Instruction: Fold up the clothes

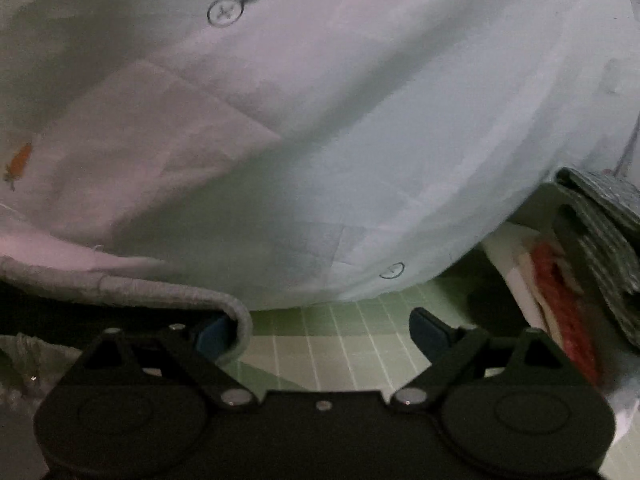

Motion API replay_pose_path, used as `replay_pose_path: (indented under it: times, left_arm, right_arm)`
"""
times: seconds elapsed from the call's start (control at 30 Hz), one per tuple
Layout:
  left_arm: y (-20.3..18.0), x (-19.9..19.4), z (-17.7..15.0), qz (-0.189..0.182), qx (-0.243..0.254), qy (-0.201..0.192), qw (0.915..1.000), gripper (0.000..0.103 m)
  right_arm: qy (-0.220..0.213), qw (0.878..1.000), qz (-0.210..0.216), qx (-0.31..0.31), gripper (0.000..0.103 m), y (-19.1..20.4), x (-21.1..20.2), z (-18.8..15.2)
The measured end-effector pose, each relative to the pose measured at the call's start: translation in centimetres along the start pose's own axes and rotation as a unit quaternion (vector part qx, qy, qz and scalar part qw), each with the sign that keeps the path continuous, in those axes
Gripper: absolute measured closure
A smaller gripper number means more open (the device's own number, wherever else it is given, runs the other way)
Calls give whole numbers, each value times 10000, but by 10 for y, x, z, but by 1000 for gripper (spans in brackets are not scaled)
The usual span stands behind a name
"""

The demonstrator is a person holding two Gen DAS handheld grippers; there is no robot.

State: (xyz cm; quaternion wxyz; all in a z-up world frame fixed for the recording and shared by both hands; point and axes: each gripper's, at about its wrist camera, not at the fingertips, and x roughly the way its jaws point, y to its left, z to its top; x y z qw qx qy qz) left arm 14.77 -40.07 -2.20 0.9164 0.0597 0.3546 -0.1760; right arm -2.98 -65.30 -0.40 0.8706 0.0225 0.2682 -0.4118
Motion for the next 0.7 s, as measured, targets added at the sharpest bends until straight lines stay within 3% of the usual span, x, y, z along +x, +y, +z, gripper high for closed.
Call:
replay_pose_path:
  times: [0.33, 0.4, 0.7]
  left_arm:
    - [22, -33, -35, 36, -4, 74, 10000, 11]
    - [27, -34, -46, 60, -20, 174, 9998, 11]
    - [29, -20, -90, 197, 107, 1361, 9904, 11]
  right_arm:
    - [71, 9999, 58, -70, 10, -20, -49, -41]
    - [252, 9994, 99, -195, 9, -18, -51, -53]
    - [1033, 9921, 377, -601, 8, -9, -54, -99]
